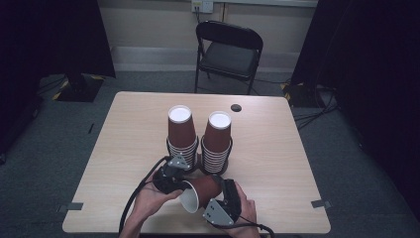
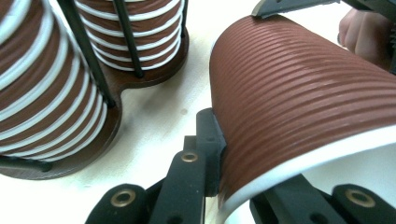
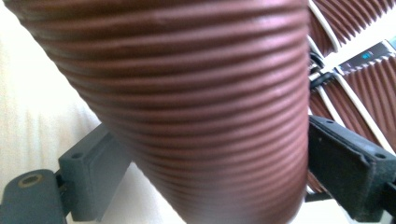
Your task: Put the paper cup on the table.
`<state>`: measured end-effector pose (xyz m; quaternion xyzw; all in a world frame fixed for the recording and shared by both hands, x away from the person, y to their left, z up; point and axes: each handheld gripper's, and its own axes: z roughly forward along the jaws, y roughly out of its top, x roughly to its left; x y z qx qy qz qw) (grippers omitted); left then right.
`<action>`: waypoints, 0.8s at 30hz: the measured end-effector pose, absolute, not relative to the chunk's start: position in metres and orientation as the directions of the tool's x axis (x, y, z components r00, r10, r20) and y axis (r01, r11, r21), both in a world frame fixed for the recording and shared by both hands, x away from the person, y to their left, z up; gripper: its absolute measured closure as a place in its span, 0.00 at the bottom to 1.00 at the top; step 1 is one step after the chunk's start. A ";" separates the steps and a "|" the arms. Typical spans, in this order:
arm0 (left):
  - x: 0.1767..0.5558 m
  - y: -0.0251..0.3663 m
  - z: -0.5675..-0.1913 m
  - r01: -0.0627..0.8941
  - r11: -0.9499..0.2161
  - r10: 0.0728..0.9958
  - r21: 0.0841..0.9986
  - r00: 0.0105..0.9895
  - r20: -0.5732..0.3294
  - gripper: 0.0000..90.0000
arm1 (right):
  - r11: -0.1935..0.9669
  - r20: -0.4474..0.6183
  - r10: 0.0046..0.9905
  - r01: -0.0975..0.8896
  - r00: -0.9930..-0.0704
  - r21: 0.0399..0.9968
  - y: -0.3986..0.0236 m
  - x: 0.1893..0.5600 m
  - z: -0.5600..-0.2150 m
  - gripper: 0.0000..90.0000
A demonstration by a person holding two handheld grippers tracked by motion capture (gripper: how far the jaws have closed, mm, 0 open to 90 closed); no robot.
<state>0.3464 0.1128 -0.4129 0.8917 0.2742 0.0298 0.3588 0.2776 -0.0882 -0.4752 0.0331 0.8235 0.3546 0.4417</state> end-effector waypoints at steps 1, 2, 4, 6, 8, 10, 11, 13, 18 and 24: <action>0.346 0.113 -0.413 0.468 -0.592 0.510 0.656 0.848 -0.144 0.96 | 0.746 -0.704 0.368 -0.259 -0.608 0.613 -0.088 0.278 -0.475 0.11; 0.347 0.113 -0.413 0.473 -0.582 0.509 0.662 0.846 -0.157 0.96 | 0.742 -0.706 0.369 -0.266 -0.604 0.615 -0.086 0.278 -0.474 0.11; 0.348 0.114 -0.412 0.479 -0.589 0.513 0.651 0.844 -0.157 0.96 | 0.742 -0.705 0.367 -0.267 -0.607 0.615 -0.084 0.279 -0.473 0.11; 0.348 0.113 -0.412 0.484 -0.587 0.515 0.649 0.842 -0.162 0.96 | 0.741 -0.709 0.354 -0.279 -0.610 0.610 -0.083 0.279 -0.473 0.11; 0.349 0.114 -0.413 0.495 -0.572 0.520 0.654 0.836 -0.178 0.96 | 0.747 -0.713 0.351 -0.278 -0.607 0.604 -0.081 0.280 -0.473 0.11; 0.350 0.114 -0.413 0.497 -0.567 0.520 0.657 0.835 -0.183 0.96 | 0.746 -0.715 0.355 -0.278 -0.603 0.605 -0.080 0.280 -0.472 0.11; 0.350 0.113 -0.413 0.499 -0.571 0.517 0.652 0.835 -0.187 0.96 | 0.747 -0.715 0.350 -0.280 -0.605 0.603 -0.080 0.280 -0.472 0.11; 0.351 0.112 -0.414 0.501 -0.575 0.515 0.647 0.836 -0.189 0.96 | 0.753 -0.721 0.343 -0.284 -0.602 0.594 -0.077 0.280 -0.473 0.11; 0.352 0.108 -0.416 0.506 -0.564 0.514 0.653 0.834 -0.201 0.95 | 0.756 -0.732 0.324 -0.301 -0.599 0.581 -0.068 0.279 -0.472 0.10; 0.353 0.108 -0.416 0.518 -0.538 0.519 0.665 0.825 -0.223 0.96 | 0.742 -0.751 0.317 -0.342 -0.579 0.577 -0.067 0.276 -0.470 0.11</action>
